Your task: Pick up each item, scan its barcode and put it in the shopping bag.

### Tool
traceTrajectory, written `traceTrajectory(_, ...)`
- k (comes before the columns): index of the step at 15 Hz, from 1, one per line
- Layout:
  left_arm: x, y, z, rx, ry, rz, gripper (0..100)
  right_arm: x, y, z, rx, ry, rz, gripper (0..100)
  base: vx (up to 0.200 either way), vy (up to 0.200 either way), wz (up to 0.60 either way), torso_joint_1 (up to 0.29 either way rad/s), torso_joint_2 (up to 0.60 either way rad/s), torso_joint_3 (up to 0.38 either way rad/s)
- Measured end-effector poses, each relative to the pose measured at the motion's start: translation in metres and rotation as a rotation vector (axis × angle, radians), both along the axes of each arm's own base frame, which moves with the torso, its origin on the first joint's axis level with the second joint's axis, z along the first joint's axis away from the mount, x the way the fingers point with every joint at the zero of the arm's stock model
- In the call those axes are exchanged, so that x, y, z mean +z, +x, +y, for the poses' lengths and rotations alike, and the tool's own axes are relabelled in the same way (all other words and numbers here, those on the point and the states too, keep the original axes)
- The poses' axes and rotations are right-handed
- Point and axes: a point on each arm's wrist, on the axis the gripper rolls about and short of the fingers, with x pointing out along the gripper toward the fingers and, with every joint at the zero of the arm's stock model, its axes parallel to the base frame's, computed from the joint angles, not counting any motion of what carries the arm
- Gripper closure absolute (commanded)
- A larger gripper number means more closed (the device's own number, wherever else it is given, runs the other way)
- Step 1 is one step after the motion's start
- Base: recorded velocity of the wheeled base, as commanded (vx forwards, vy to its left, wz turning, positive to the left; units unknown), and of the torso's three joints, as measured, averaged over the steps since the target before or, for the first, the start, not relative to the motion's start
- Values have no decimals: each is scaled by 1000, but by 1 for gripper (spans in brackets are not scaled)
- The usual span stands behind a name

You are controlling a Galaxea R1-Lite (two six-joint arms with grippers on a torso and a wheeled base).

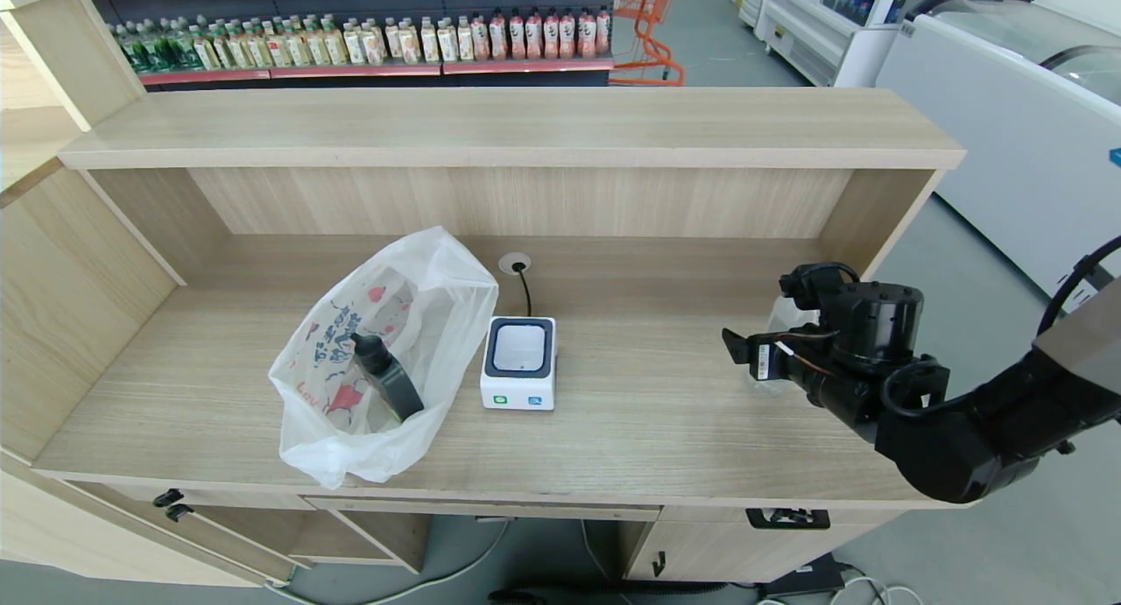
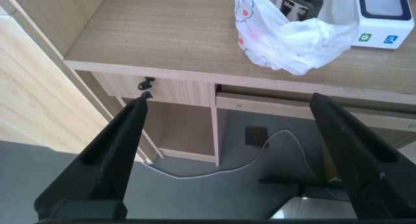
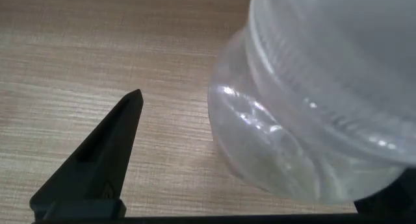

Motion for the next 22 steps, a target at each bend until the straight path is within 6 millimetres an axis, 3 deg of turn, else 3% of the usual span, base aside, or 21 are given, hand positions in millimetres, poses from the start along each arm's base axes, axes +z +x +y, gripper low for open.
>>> traceTrajectory(1,0,0,0,0,0,0,0,-1,2,0,8,6,-15,0,0,0,0,0,0,0)
traceTrajectory(2,0,0,0,0,0,0,0,-1,5,1,26,13,-31,100,0,0,0,0,0,0)
traceTrajectory(17,0,0,0,0,0,0,0,-3,15,6,77,1,-49,100,0,0,0,0,0,0)
traceTrajectory(19,0,0,0,0,0,0,0,2,13,7,149,29,-51,100,0,0,0,0,0,0)
traceTrajectory(22,0,0,0,-1,-1,0,0,34,3,1,337,147,-74,100,0,0,0,0,0,0)
